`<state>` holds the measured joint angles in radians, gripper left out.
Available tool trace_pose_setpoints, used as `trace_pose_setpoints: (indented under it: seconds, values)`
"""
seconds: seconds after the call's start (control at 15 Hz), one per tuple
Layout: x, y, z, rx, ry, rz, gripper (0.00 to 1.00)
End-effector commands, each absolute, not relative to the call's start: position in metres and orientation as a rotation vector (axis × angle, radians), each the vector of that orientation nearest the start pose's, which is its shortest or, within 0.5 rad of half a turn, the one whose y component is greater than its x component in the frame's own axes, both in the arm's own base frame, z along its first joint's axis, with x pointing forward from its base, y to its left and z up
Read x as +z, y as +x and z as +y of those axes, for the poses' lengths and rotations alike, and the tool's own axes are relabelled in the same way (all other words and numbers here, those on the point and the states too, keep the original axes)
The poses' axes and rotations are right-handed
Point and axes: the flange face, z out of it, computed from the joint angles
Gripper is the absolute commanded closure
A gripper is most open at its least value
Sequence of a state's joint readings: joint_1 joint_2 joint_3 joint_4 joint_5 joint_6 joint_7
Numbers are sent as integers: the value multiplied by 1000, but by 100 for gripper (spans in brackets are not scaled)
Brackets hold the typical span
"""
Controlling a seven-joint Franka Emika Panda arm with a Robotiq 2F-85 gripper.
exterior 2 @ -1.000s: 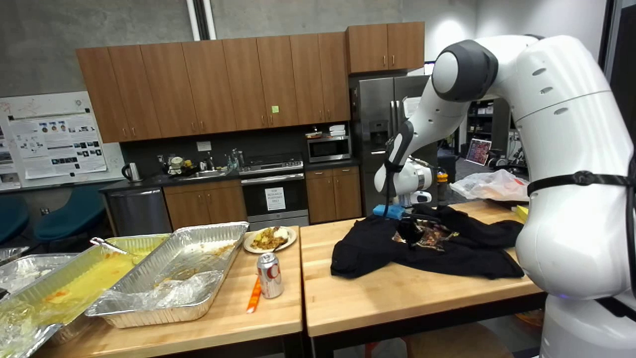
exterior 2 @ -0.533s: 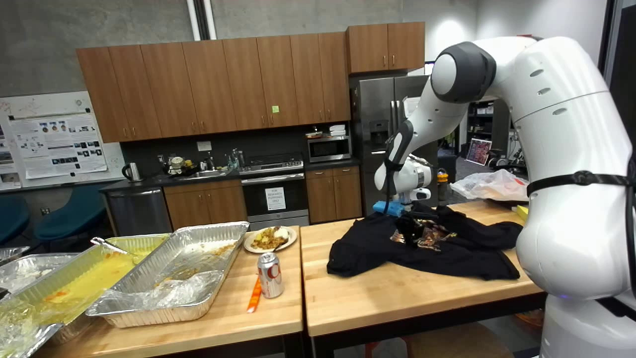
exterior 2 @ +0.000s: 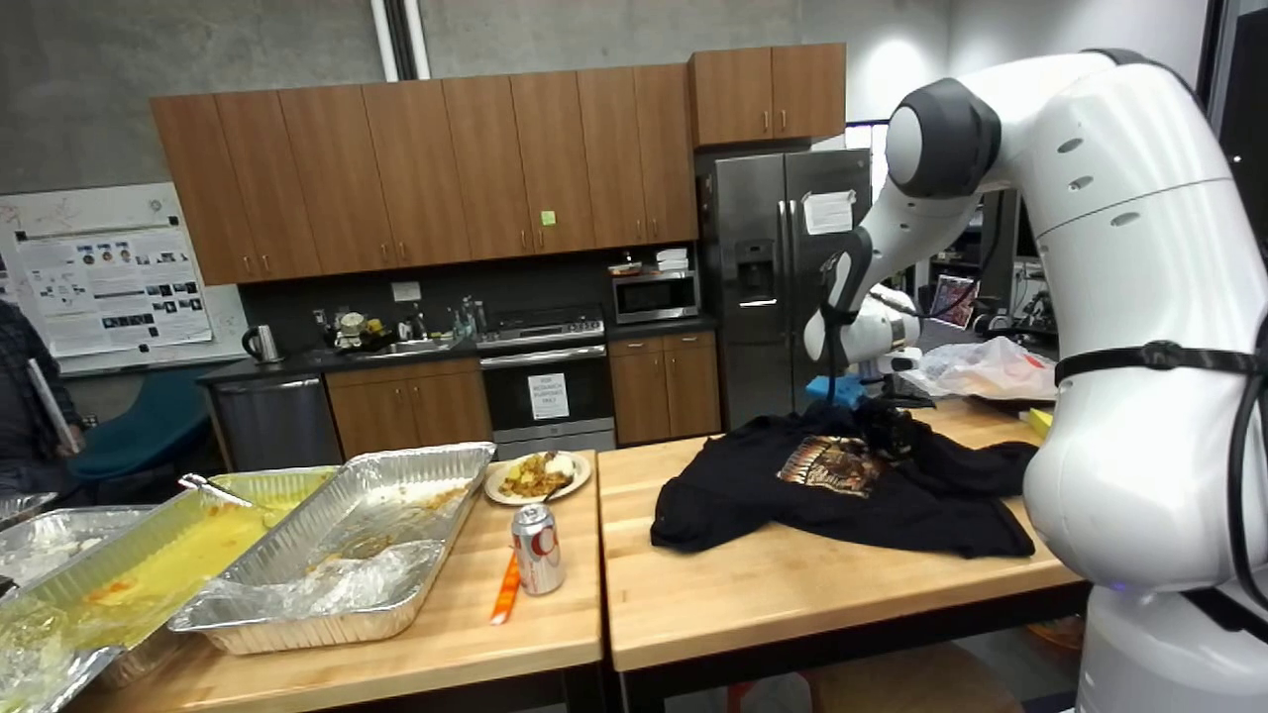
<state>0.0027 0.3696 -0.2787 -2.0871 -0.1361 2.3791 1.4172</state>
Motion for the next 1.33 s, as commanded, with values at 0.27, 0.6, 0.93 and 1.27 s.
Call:
trace_pose_setpoints:
  seconds: [0.27,0.6,0.93,1.27]
  values:
    - [279,536,-213,-204,-2101,2660,28]
    - [267,520,-256,-145,-1940,2797,68]
    - [264,513,-278,-164,-1843,2874,100]
    - [270,521,-293,-220,-1781,2915,100]
